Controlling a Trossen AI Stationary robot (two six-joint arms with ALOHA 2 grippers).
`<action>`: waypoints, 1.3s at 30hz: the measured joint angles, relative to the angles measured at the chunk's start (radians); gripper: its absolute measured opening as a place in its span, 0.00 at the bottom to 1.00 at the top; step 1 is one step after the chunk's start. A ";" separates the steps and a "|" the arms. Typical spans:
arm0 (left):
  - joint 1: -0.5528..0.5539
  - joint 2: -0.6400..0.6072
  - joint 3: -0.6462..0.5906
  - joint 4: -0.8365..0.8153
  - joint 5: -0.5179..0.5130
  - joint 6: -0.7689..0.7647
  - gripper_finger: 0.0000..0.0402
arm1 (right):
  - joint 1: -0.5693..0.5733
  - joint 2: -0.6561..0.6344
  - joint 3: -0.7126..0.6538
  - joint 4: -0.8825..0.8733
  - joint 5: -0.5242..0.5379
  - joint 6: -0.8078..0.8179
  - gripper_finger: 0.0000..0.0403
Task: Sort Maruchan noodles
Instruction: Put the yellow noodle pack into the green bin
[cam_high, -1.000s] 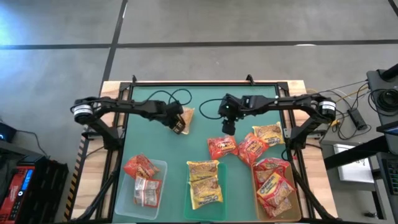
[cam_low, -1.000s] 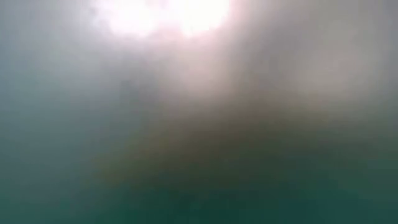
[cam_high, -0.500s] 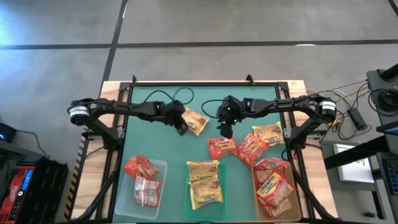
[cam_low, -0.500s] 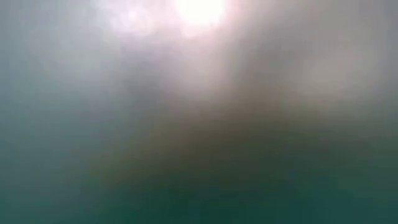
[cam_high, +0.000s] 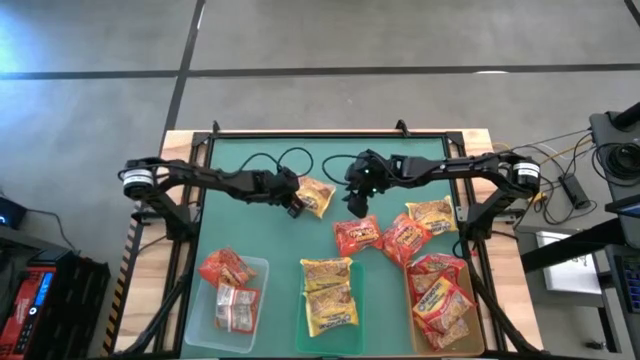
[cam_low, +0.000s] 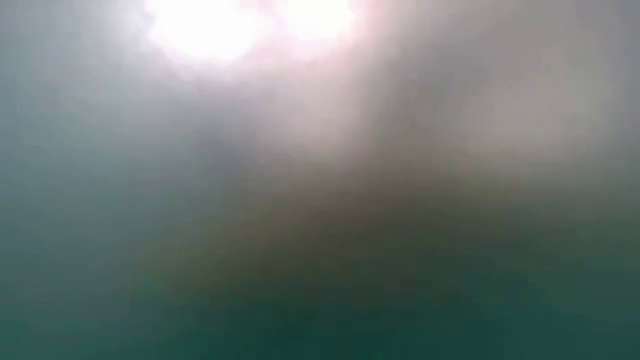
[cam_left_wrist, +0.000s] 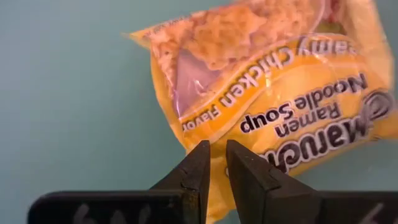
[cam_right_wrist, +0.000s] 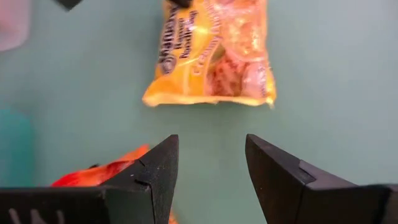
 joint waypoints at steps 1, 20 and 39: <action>-0.004 0.006 -0.004 0.011 -0.007 0.000 0.10 | 0.000 0.000 -0.001 0.003 0.021 0.000 0.43; -0.110 0.021 -0.123 0.211 -0.028 -0.021 0.10 | -0.176 0.001 -0.047 0.168 -0.079 0.117 0.43; -0.198 0.119 -0.128 0.415 -0.062 0.013 0.10 | -0.119 0.001 -0.174 0.382 -0.282 0.399 0.58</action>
